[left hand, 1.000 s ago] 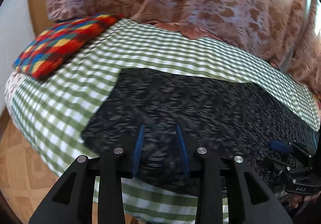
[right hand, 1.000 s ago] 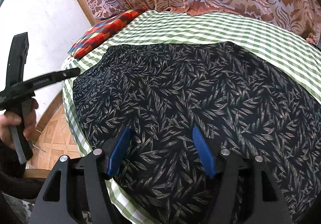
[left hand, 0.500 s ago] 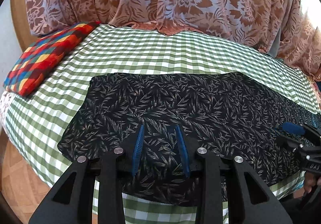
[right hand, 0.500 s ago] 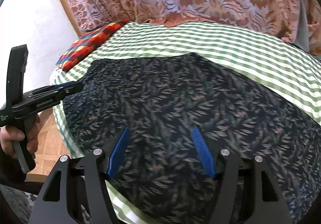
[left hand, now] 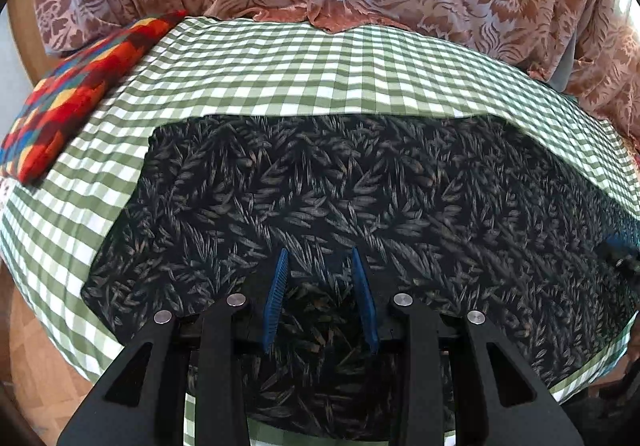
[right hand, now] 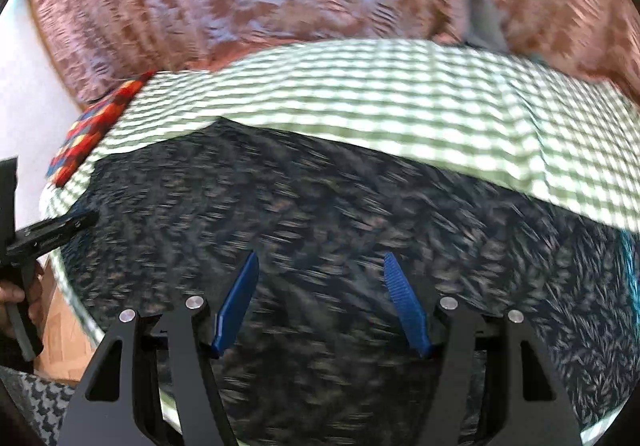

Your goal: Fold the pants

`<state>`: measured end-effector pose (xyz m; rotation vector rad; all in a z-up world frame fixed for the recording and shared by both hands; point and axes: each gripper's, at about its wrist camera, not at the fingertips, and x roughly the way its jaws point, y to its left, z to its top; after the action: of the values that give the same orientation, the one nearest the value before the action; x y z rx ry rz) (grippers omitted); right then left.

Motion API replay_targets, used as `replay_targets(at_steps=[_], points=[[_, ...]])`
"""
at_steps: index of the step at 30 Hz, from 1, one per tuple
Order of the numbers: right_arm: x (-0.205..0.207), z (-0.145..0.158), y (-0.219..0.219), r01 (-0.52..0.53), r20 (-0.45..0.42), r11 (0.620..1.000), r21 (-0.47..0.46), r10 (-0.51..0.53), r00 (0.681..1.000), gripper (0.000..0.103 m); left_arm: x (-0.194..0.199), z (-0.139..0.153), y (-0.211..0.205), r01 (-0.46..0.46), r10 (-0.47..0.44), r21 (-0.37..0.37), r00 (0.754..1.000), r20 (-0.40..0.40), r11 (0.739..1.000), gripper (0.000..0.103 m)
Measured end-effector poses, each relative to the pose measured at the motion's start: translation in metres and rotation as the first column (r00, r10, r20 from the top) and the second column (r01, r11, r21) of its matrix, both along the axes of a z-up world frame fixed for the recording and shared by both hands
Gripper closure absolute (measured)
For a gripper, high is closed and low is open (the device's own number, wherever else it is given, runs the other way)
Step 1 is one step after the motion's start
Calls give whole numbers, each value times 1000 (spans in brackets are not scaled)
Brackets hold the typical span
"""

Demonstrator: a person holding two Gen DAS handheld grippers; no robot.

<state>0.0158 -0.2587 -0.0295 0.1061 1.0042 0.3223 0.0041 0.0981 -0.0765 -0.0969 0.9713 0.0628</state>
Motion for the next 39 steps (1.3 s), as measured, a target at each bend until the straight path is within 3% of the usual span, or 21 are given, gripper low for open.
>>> replay_targets(at_steps=[3,8,15,19,22,24,25,28,35,39], points=[[-1,-7,-6,18,-2,1000,8,-18,1000,38,3,14,3,31,-28,-106,999,37,994,71],[-8,3,-15,23,33,999,31,-24,999,38,20,32,-32,161,-150,-134,985,88,978,71],[-19,14,-57,133,59,991,11,-133,989,38,64,27,-120,377,-374,-157,926,49,913,71],[-23,11,-86,210,45,978,-7,-210,977,38,91,19,-157,426,-431,-197,902,23,883,71],[-31,8,-107,272,41,962,-24,-271,962,38,117,2,-174,423,-435,-191,900,-28,886,71],[-35,4,-120,305,31,952,-31,-304,952,38,130,-15,-176,378,-392,-148,917,-72,914,71],[-38,1,-126,320,25,947,-36,-320,947,38,137,-23,-170,364,-383,-196,921,-70,911,71],[-42,-13,-142,348,-13,937,-36,-349,937,38,140,-25,-163,358,-381,-239,923,-55,903,71],[-48,-8,-152,348,-3,937,11,-348,938,39,117,-12,-159,350,-363,-192,931,-40,917,71],[-63,8,-191,435,5,894,111,-438,899,40,96,-4,-157,361,-369,-177,929,-12,916,71]])
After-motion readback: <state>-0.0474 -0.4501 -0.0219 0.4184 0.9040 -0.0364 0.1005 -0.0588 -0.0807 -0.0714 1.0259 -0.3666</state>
